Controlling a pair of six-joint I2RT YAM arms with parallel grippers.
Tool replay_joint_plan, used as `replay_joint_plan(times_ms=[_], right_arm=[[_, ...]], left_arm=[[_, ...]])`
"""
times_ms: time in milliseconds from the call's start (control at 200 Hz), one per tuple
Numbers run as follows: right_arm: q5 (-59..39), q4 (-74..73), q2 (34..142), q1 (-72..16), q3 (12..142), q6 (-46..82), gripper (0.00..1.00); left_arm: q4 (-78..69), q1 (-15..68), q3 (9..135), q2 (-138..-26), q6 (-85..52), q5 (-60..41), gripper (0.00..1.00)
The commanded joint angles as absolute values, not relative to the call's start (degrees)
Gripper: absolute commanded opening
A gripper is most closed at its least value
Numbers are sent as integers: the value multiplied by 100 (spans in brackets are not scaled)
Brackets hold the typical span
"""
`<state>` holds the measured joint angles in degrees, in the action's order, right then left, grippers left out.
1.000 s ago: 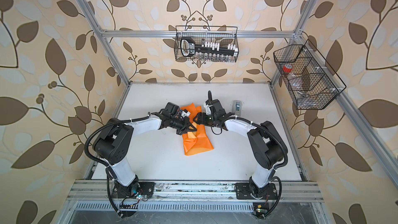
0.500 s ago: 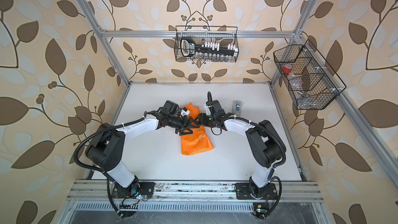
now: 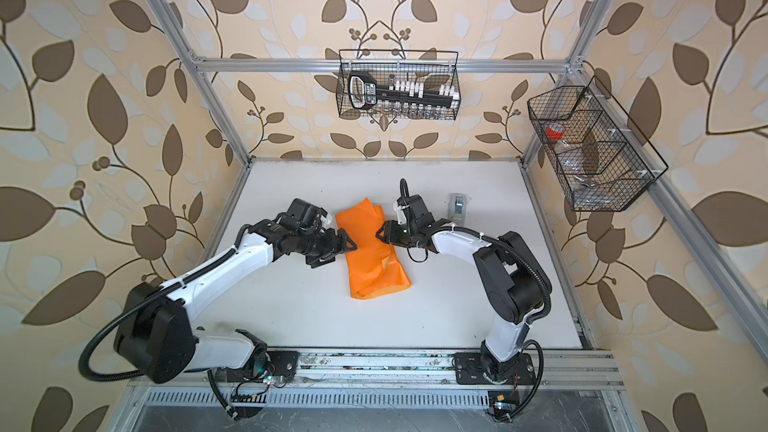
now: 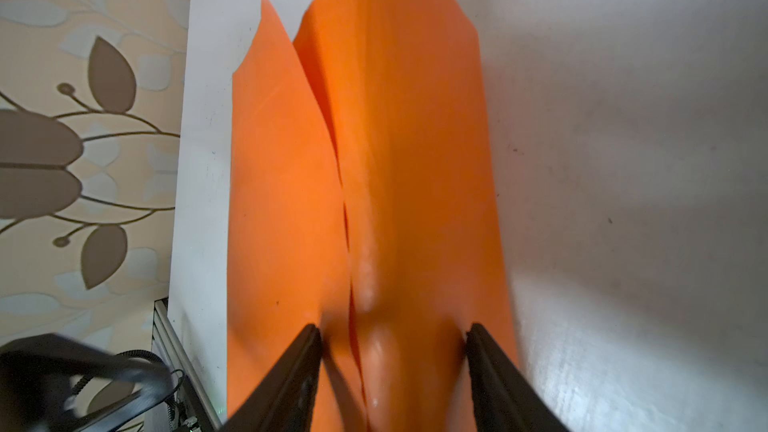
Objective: Wrap the gift box in paper
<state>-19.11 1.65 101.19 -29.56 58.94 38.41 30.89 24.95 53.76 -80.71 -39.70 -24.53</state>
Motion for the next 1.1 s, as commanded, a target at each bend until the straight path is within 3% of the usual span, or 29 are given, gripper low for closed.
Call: replay_joint_plan(times_ms=[0,335,870,1095], right_arm=[[-2012,99,10086,-3010,5748,3906,55],[-1964,-239,9776,-3281,5392,4378,51],[-1671,-456,9363,-3404,4835,4656,51],[-1723,-385,9317,-3278,4825,4493,63]], left_arm=[[2824,2461,5296,-8410,-3885,-2285,84],[2763,2395,5562,-8857,-3401,-2092,83],[3882,2355,6456,-9683,-2155,-2803,72],[4071,2419,6460,-9804,-2070,-2660,70]])
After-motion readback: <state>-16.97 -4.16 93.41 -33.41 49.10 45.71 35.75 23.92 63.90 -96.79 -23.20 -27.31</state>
